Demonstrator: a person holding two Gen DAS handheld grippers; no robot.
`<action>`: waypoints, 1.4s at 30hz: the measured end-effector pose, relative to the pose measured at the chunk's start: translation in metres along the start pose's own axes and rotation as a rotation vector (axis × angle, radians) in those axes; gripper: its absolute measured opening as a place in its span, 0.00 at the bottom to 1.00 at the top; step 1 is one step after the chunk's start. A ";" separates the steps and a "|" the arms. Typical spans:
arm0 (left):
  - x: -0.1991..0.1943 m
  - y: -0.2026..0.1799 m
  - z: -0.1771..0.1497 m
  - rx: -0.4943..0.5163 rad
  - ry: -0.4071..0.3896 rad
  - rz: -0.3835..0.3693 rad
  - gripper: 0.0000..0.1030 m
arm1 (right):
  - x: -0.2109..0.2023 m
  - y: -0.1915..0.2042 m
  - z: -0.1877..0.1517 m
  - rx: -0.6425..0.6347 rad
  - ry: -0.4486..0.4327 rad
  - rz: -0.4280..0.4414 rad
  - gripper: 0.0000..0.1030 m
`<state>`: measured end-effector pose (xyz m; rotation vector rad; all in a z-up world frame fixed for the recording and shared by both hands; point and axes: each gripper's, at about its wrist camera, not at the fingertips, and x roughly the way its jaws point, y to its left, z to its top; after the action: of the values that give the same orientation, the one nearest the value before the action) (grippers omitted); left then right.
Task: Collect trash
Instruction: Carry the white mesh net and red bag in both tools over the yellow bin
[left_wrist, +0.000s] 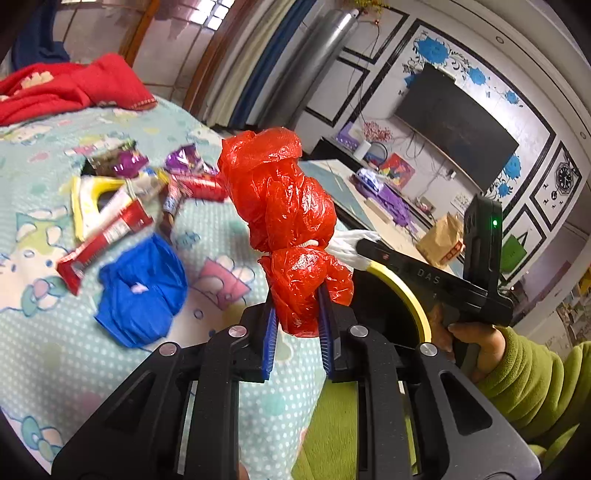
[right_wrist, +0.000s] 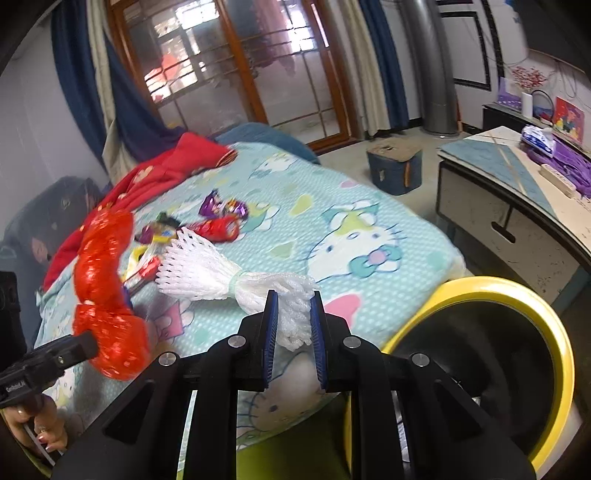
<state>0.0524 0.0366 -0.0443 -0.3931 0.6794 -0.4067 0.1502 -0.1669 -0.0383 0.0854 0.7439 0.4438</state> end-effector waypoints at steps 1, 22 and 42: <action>-0.001 0.001 0.002 -0.002 -0.007 0.001 0.13 | -0.002 -0.002 0.002 0.004 -0.008 -0.004 0.17; 0.023 -0.055 0.025 0.141 -0.019 -0.050 0.13 | -0.060 -0.063 0.022 0.107 -0.152 -0.136 0.17; 0.073 -0.107 0.019 0.277 0.051 -0.134 0.13 | -0.100 -0.129 -0.001 0.252 -0.193 -0.265 0.16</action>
<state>0.0927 -0.0852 -0.0183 -0.1662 0.6373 -0.6319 0.1309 -0.3253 -0.0054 0.2589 0.6074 0.0854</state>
